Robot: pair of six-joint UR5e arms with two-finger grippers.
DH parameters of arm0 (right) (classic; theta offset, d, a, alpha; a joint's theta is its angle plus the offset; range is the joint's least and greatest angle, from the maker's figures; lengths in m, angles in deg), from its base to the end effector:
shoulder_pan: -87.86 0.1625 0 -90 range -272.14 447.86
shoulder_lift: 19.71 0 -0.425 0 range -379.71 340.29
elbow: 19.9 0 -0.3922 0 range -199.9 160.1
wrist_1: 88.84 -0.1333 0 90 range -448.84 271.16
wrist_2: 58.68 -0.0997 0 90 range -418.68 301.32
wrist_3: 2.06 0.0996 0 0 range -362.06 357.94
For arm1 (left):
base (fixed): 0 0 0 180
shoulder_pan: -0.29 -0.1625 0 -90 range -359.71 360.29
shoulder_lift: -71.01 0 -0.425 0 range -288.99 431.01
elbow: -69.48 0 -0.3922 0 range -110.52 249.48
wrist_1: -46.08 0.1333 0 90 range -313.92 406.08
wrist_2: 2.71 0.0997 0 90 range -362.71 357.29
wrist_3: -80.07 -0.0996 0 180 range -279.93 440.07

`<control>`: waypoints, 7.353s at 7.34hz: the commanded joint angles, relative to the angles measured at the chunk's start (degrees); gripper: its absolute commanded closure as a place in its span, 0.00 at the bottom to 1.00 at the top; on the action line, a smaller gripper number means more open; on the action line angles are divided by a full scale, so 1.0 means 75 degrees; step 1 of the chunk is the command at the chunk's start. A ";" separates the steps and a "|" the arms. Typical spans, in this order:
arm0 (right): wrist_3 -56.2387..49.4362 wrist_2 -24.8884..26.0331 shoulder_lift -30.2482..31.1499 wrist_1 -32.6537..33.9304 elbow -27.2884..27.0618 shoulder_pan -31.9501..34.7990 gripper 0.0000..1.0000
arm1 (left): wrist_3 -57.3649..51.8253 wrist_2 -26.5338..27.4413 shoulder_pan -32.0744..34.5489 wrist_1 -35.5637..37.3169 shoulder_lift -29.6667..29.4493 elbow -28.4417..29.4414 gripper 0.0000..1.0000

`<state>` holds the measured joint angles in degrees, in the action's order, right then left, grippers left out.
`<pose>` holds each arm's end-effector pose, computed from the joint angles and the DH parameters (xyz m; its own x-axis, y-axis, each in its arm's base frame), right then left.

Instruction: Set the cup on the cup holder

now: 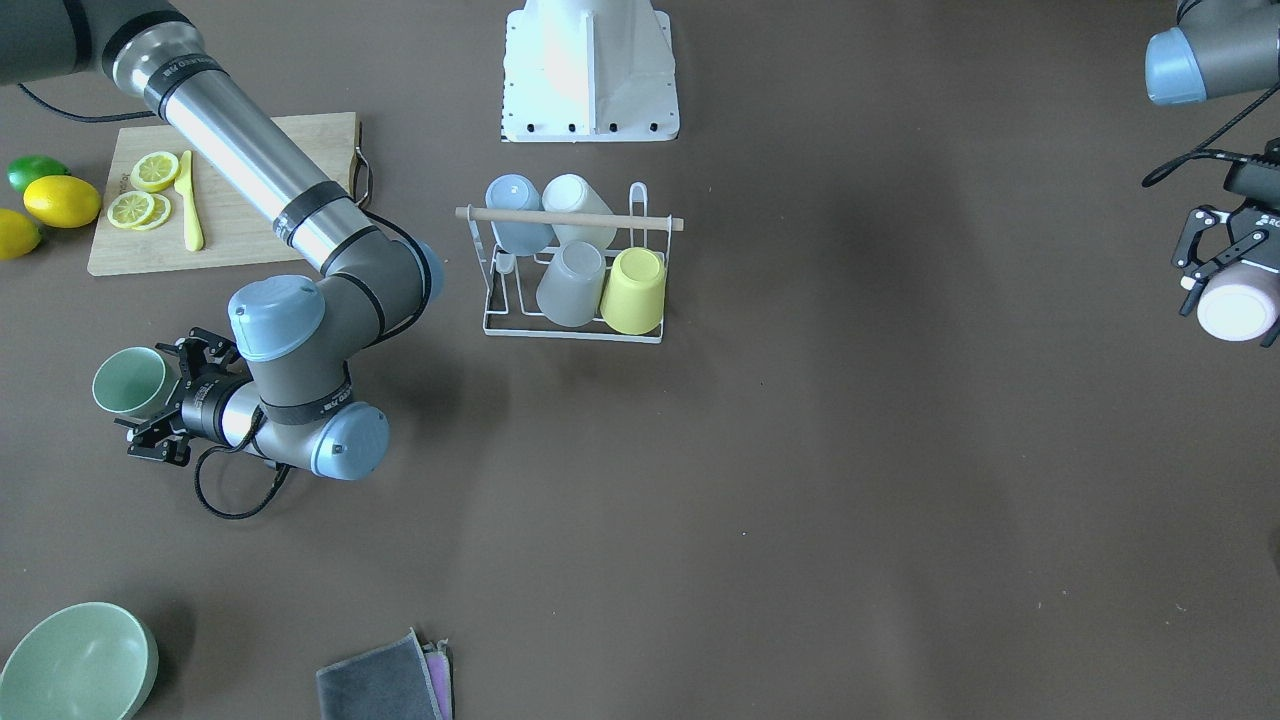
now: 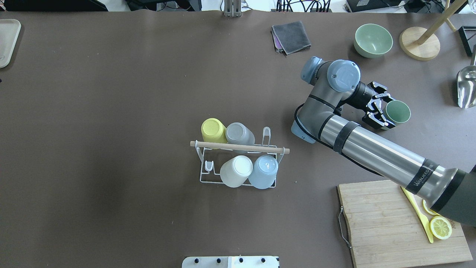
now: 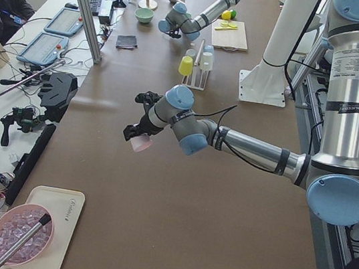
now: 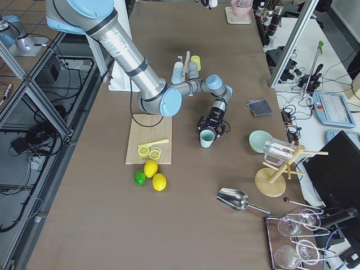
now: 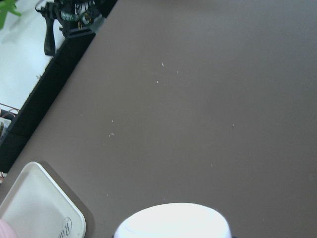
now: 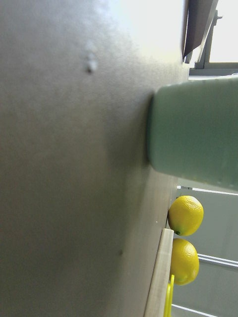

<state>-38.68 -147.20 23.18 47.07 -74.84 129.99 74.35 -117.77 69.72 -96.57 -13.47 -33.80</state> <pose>-0.4445 -0.5853 0.5081 0.1623 -0.9351 0.3151 0.8879 -0.0009 -0.4600 0.0817 -0.4771 0.4904 0.6978 0.7059 -0.1214 -0.2443 0.3939 0.8861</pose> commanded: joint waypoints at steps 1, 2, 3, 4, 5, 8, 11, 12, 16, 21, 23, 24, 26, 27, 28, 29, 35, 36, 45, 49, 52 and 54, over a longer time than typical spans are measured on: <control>0.0008 0.0026 0.0001 0.0019 -0.0022 -0.0005 0.12 | 0.1086 -0.0477 -0.0034 -0.2099 -0.0033 0.0025 1.00; 0.0008 0.0049 0.0001 0.0020 -0.0034 -0.0005 0.27 | 0.1543 -0.0548 -0.0080 -0.2955 -0.0138 0.0002 1.00; -0.0004 0.0142 0.0001 0.0089 -0.0103 -0.0005 0.34 | 0.1744 -0.0561 -0.0174 -0.3706 -0.0220 0.0001 1.00; -0.0039 0.0445 0.0117 0.0218 -0.0452 -0.0016 0.39 | 0.1944 -0.0747 -0.0279 -0.4340 -0.0349 -0.0010 1.00; -0.0004 0.0540 0.0385 0.0358 -0.1129 -0.0028 0.40 | 0.2421 -0.0818 -0.0361 -0.5042 -0.0408 -0.0034 1.00; 0.0066 0.0471 0.0927 0.0266 -0.3028 0.0183 0.39 | 0.4132 -0.0737 -0.1612 -0.7083 -0.0839 -0.0034 1.00; 0.0347 -0.0566 0.0939 -0.0924 -0.3853 0.0743 0.39 | 0.4114 0.0544 -0.3751 -0.7533 -0.1894 0.0118 1.00; 0.0359 -0.1082 0.1043 -0.1533 -0.4249 0.1012 0.39 | 0.3870 0.0854 -0.4352 -0.7488 -0.2407 0.0327 1.00; 0.2393 -0.3298 0.2293 -0.3246 -0.6238 0.1412 0.39 | 0.2380 0.1513 -0.5306 -0.7393 -0.4237 0.2212 1.00; 0.5530 -0.4873 0.3653 -0.8731 -0.6304 0.1953 0.39 | 0.1760 0.1455 -0.6243 -0.7417 -0.4265 0.2614 1.00; 0.6415 -0.4907 0.3727 -1.0462 -0.6209 0.1999 0.41 | 0.1654 0.1443 -0.6280 -0.7452 -0.4206 0.2614 1.00; 0.6847 -0.4896 0.3785 -1.1223 -0.6140 0.1976 0.41 | 0.1537 0.1455 -0.6303 -0.7440 -0.4229 0.2649 1.00; 0.7178 -0.4873 0.3914 -1.2327 -0.6034 0.1953 0.45 | 0.1524 0.1502 -0.6303 -0.7440 -0.4264 0.2731 1.00; 0.7307 -0.4873 0.3927 -1.2935 -0.5906 0.1964 0.45 | 0.1524 0.1513 -0.6303 -0.7440 -0.4264 0.2743 1.00; 0.7309 -0.4803 0.3915 -1.3869 -0.5487 0.1860 0.50 | 0.1524 0.1537 -0.6303 -0.7429 -0.4287 0.2743 1.00; 0.7378 -0.4420 0.3892 -1.5074 -0.4984 0.1789 0.51 | 0.1524 0.1537 -0.6303 -0.7428 -0.4299 0.2778 1.00; 0.8199 -0.4038 0.3364 -1.7228 -0.4545 0.0499 0.59 | 0.1524 0.1666 -0.6315 -0.7417 -0.4393 0.3001 1.00; 0.8188 -0.4319 0.3341 -1.7370 -0.4534 0.0488 0.59 | 0.1535 0.1677 -0.6315 -0.7417 -0.4393 0.3071 0.99; 0.6723 -0.4345 0.2755 -1.8156 -0.3807 -0.0307 0.64 | 0.1641 0.1631 -0.5605 -0.7185 -0.4229 0.2617 0.01; 0.6606 -0.4357 0.2837 -1.8191 -0.3761 -0.0426 0.64 | 0.1606 0.1572 -0.4361 -0.2578 -0.2698 -0.0051 0.01; 0.6606 -0.4392 0.2930 -1.8191 -0.3772 -0.0403 0.64 | 0.1559 0.1572 -0.3725 0.0509 -0.2273 -0.0362 0.01; 0.6571 -0.4462 0.3024 -1.8250 -0.3772 -0.0379 0.64 | 0.1559 0.1584 -0.3307 0.3618 -0.2038 -0.0374 0.01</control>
<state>10.80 -180.40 45.41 -89.55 -103.12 127.14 86.05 -105.96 42.52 -83.12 -29.63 -36.52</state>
